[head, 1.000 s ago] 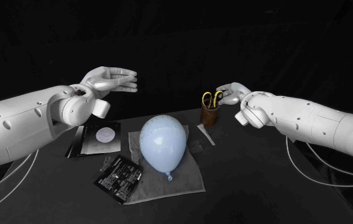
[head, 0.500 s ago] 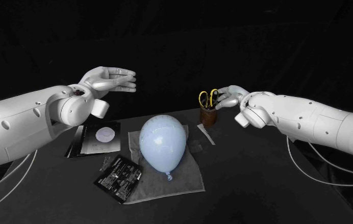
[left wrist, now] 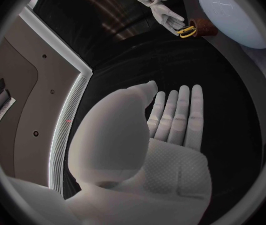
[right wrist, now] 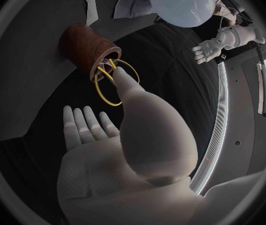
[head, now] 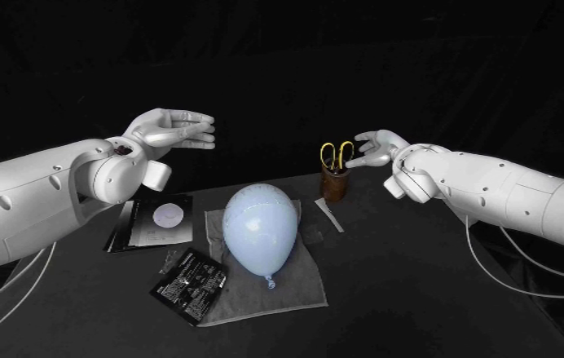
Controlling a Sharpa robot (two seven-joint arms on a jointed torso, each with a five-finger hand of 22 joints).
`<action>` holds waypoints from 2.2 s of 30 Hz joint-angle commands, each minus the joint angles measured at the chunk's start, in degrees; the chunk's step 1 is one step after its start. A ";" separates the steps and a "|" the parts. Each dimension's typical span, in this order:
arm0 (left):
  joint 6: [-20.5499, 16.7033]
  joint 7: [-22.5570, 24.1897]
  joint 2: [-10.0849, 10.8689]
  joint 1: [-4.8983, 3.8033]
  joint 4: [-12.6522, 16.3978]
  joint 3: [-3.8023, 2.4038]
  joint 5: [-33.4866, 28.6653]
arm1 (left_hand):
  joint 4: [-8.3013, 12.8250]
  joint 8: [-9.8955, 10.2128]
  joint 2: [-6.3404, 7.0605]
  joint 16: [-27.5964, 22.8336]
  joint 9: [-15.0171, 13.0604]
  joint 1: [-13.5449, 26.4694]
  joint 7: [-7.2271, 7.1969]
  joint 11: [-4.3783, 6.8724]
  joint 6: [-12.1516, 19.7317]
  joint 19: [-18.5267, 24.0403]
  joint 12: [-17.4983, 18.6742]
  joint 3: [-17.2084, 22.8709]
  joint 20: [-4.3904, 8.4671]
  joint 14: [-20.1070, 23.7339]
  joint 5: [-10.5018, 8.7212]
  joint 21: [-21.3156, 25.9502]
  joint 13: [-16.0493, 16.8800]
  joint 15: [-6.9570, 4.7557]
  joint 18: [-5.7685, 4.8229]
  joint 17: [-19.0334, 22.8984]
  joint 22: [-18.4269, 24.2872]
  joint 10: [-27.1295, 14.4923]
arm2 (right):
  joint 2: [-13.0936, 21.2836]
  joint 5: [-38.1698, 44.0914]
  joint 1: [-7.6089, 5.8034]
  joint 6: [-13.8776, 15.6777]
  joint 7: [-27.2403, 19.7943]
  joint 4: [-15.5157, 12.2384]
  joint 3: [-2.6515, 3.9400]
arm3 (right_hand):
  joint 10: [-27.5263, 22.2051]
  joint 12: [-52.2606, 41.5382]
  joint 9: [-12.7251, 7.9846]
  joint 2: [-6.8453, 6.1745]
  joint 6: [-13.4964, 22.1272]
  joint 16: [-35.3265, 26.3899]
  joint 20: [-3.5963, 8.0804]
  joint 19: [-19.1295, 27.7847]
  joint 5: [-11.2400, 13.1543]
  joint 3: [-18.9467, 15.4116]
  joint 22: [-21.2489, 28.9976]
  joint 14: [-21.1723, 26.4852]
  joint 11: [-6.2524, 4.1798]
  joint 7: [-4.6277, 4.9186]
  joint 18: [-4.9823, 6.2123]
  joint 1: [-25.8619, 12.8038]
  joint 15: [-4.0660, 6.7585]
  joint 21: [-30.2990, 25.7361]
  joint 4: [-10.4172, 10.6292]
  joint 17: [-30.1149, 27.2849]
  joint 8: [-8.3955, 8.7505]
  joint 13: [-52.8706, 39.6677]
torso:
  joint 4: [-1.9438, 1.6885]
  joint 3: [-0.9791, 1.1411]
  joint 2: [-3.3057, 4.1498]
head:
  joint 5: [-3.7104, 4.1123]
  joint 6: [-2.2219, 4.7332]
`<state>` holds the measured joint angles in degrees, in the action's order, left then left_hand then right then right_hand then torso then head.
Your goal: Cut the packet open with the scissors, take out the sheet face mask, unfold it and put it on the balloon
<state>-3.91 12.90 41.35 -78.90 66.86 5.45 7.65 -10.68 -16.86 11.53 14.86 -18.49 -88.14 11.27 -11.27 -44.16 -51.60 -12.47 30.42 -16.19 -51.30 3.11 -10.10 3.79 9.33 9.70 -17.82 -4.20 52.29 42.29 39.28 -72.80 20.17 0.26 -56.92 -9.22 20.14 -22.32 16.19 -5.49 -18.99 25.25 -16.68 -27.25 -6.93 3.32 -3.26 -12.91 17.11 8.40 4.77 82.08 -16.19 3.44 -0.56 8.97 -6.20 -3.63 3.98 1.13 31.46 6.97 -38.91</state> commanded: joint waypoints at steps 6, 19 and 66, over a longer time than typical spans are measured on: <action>0.33 2.75 1.15 0.66 1.35 -0.07 -0.63 | -0.45 -1.38 1.47 0.66 0.21 4.11 -0.54 2.44 -2.81 -0.88 0.32 3.05 0.02 -1.23 -0.20 -0.37 -0.02 -1.78 0.82 -0.59 -0.02 8.23 | 2.45 0.28 -0.56 5.49 -4.97 -2.80 0.03 | 7.35 -3.17 2.40 -0.66 -7.23 4.21 0.27 -9.59 3.21 -8.52 -0.78 -9.04 -0.43 6.26 0.62 6.10 0.91 1.75 13.66 -1.56 -2.61 0.00 | 0.00 -0.04 -0.02 | 0.30 -0.55; -0.44 4.31 3.12 1.36 3.18 -0.07 -0.96 | 0.37 -1.70 1.72 2.45 0.37 5.70 -1.01 4.14 -5.05 -3.21 2.99 4.47 0.97 -7.24 -0.20 -1.57 0.06 -3.81 0.89 -2.53 -0.33 14.50 | 9.74 -0.92 -1.14 7.13 -6.27 -11.13 0.02 | 15.07 -2.06 3.91 -0.02 -12.60 5.19 0.50 -14.13 3.89 -11.24 -1.17 -16.58 -2.08 6.03 2.10 7.19 2.57 2.66 16.92 -2.58 -3.92 -0.13 | 0.01 -0.15 -0.04 | -0.28 -1.18; -6.91 12.02 19.07 15.51 18.32 0.83 26.98 | 4.06 2.74 2.55 -7.53 2.70 7.00 -0.51 1.42 -3.99 5.36 8.93 -0.69 -0.57 -1.38 -0.28 3.89 -0.12 -0.80 -1.52 -3.21 0.64 10.01 | 11.25 1.77 4.22 9.82 -15.85 -37.02 -1.01 | 50.50 18.94 -0.02 3.72 -38.98 -0.97 9.60 -30.53 4.11 1.30 -17.04 -51.38 -10.60 2.32 4.34 16.92 13.28 27.33 17.08 8.62 0.15 0.18 | -0.54 -0.63 -1.23 | -20.80 -11.09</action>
<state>-8.73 23.21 60.26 -63.39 84.62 6.36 24.03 -6.69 -14.28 13.82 7.72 -15.84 -81.04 10.85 -9.69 -48.37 -46.82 -3.76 30.12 -16.71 -53.26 3.11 -6.58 3.72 8.32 8.75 -21.20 -3.61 62.68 53.71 42.05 -68.60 29.12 -12.51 -94.20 -10.24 71.05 -3.63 16.23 -1.23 -57.84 25.85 -6.78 -59.11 -2.90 4.27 -20.72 -65.92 6.23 10.17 9.68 98.93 -2.48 31.68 16.47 18.18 -6.26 -3.52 3.61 0.55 30.40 -13.38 -49.88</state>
